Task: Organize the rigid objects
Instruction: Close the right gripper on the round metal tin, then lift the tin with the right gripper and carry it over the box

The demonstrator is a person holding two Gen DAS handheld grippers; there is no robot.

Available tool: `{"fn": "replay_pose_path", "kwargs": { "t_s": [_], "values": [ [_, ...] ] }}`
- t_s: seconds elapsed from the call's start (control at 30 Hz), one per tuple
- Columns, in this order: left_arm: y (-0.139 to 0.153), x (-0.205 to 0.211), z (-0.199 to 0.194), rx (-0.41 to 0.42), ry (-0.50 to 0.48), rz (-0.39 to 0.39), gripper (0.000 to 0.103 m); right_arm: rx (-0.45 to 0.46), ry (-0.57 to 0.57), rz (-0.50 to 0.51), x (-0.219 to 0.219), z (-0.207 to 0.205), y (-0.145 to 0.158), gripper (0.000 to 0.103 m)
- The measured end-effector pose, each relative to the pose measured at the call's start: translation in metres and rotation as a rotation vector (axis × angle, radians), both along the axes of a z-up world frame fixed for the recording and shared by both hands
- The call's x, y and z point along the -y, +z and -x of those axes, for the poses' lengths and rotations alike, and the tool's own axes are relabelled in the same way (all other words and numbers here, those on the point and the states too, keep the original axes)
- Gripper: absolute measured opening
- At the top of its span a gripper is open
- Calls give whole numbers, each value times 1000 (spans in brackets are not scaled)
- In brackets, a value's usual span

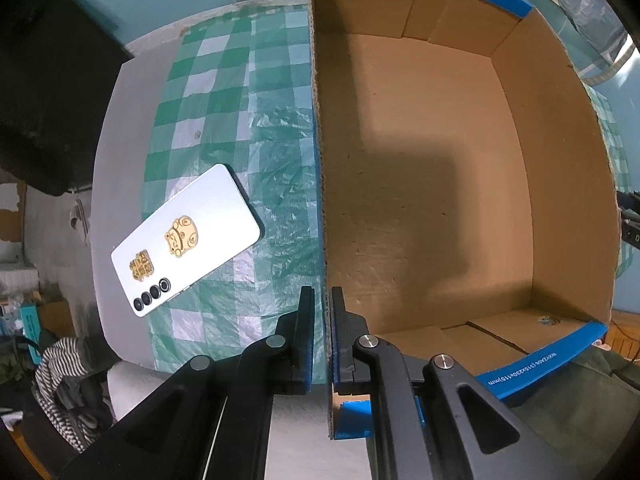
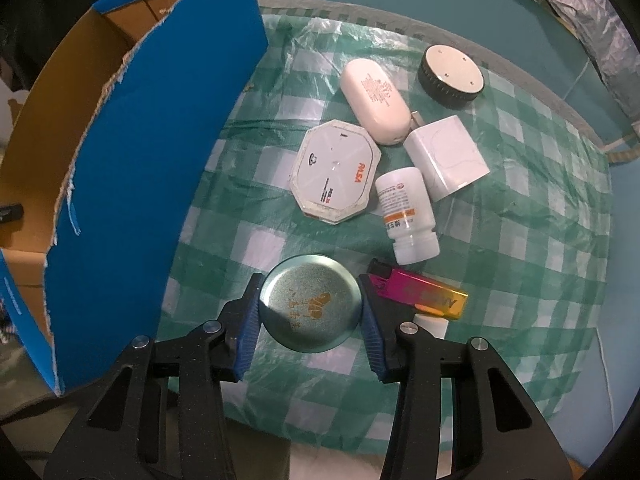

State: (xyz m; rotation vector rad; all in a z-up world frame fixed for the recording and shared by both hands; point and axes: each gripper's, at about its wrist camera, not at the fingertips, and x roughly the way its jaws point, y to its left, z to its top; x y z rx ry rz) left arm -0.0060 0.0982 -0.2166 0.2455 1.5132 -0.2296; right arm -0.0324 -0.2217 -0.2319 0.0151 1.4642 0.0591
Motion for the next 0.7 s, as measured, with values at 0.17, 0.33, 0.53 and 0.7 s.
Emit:
{"fn": "replay_pose_path", "kwargs": {
  "t_s": [0.17,0.33,0.53,0.7],
  "values": [
    [0,-1,0,-1,-6,7,7,9,-5,3,1,-1,14,45],
    [3,1,1,1,-25,9,7,21,9,10,-4,-11,26,45],
    [4,1,2,0,-40,14,7,39,40,9,-9,-20,44,45],
    [6,-1,4,-2,-48,17,7,56,55,0,-14,-31,69,45]
  ]
}}
